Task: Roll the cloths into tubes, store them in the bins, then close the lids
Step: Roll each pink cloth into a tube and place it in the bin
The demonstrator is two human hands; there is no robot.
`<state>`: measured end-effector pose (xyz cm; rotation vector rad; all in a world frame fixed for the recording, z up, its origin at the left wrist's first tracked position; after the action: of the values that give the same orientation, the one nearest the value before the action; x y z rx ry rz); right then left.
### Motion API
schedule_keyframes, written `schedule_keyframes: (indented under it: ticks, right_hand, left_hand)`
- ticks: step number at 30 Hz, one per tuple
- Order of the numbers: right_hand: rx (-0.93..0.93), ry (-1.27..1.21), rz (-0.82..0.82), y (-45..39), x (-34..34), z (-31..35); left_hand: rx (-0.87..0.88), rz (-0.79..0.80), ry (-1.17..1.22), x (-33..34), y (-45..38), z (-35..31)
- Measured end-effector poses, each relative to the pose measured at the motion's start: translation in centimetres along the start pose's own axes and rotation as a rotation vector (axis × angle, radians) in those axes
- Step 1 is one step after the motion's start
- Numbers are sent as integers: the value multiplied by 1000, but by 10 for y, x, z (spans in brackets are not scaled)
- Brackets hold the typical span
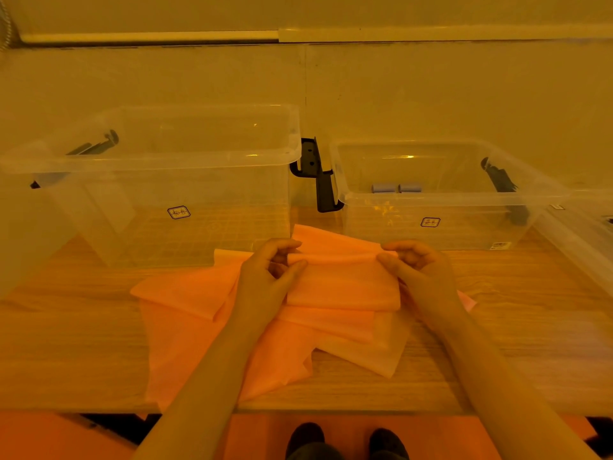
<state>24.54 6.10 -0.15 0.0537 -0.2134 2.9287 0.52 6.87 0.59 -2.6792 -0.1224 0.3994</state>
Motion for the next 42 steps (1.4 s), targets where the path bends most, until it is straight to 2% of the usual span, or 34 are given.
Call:
schedule_keyframes:
  ticks: [4, 17, 26, 31, 37, 42]
  right_hand:
    - [-25, 61, -10, 0, 0, 0]
    - [-33, 14, 64, -4, 0, -6]
    - [-43, -24, 46, -5, -2, -6]
    - [-19, -36, 26, -5, -2, -7]
    - [-25, 21, 49, -4, -1, -5]
    - [-41, 2, 40, -4, -1, -6]
  left_hand:
    - [12, -7, -4, -1, 0, -1]
    - [-10, -89, 18, -4, -2, 4]
    - [54, -46, -7, -3, -3, 2]
    - [-8, -27, -4, -2, -2, 4]
    - [5, -71, -12, -2, -1, 2]
    - [30, -49, -33, -2, -2, 4]
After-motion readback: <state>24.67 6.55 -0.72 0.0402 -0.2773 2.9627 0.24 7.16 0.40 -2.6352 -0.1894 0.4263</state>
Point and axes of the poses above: each hand's wrist, its own y-axis away from the middle knuckle, its own x-axis out of the palm, z = x × y, the point moved 4 cm from there along -y, towards the middle knuckle, and after that the axes turned 2 degrees about y, right-handed, at the moved point
